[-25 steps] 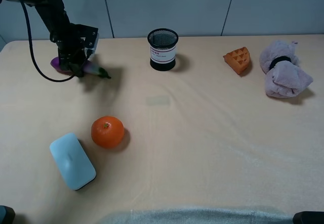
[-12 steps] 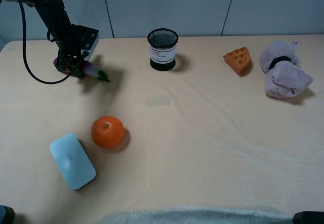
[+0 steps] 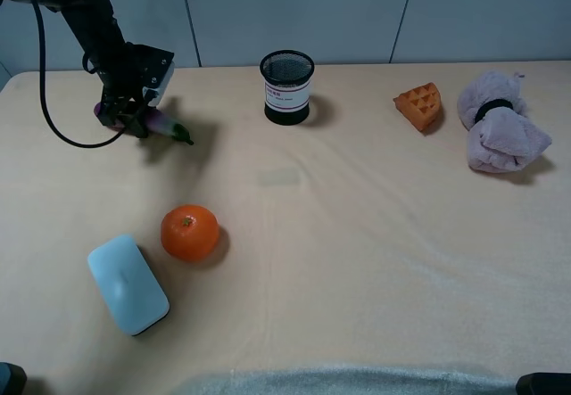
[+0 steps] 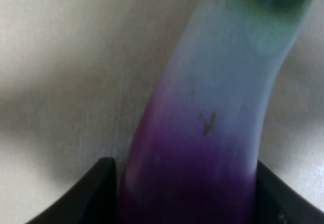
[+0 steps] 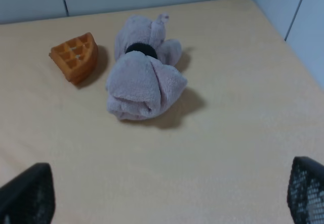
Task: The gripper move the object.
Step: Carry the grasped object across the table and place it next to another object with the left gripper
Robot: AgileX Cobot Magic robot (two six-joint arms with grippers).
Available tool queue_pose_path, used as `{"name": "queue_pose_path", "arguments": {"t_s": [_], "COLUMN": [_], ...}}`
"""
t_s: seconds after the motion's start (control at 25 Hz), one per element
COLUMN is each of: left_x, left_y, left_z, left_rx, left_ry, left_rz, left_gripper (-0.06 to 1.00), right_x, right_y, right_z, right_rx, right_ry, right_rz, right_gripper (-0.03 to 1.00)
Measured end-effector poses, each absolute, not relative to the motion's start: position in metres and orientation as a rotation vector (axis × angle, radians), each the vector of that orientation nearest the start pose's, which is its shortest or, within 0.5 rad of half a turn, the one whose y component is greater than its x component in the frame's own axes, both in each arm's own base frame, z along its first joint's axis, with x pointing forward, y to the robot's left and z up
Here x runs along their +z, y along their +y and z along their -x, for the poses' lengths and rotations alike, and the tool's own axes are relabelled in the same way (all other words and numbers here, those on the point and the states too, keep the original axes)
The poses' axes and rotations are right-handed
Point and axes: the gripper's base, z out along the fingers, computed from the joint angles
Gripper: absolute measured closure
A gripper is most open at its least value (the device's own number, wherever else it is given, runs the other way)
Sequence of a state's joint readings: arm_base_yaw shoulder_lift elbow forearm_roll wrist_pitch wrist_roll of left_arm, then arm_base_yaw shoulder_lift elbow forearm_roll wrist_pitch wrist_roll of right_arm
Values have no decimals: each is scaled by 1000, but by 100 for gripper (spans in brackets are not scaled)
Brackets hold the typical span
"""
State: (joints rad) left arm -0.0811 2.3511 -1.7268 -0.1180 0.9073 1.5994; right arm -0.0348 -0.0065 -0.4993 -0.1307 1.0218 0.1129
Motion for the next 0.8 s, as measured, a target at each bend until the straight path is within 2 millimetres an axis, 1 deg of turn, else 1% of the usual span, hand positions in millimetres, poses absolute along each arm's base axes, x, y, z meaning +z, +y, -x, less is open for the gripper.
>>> {"name": "queue_pose_path", "arguments": {"t_s": [0.24,0.48,0.8], "left_x": [110,117,146], "left_y": [-46,-46,-46], "left_z": [-461,-458,-454], "left_rx": [-27,-9,-24], "left_ry": [-2296,-2306,-2354], "left_rz": [2376,2355,2332], "left_gripper": [43,43,43], "right_x": [281,281,281], "right_y": [-10,-10,-10], "right_z": [5,5,5], "right_rx": [-105,-105,-105], "right_ry": [1989,1989,1989], "right_rz": [-151,-151,-151], "right_gripper": [28,28,28]}}
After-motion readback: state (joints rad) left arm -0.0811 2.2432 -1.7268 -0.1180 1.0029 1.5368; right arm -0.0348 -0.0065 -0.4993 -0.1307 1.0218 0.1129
